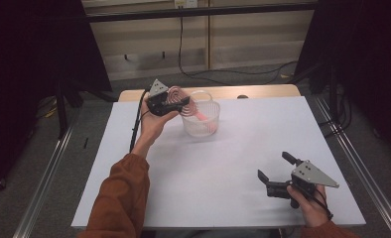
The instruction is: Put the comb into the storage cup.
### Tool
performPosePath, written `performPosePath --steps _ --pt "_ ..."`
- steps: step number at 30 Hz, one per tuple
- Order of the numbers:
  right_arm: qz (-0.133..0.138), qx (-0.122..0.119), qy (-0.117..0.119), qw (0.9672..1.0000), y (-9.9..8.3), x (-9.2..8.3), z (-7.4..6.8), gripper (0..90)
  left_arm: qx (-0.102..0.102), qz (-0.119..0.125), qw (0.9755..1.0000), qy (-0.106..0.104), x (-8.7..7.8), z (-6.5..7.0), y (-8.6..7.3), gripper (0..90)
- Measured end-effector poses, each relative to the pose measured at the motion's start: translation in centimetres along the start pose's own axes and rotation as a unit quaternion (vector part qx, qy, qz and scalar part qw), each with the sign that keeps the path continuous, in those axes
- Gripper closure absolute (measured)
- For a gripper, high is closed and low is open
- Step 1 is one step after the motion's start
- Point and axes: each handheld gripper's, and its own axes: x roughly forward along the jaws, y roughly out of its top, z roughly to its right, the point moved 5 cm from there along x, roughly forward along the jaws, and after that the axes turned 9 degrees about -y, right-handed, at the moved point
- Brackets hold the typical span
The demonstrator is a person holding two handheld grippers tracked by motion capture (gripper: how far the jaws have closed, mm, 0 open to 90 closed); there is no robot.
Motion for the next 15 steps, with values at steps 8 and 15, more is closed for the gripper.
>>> performPosePath --steps 8,15 --pt "0.0 0.0 0.0 1.0 0.01 0.03 -0.01 0.0 -0.003 -0.004 1.0 -0.002 0.37 0.12 -0.21 33.5" --pt "0.0 0.0 -0.001 1.0 0.02 0.0 0.05 0.0 -0.011 -0.002 0.9999 0.007 0.54 -0.08 -0.36 24.7"
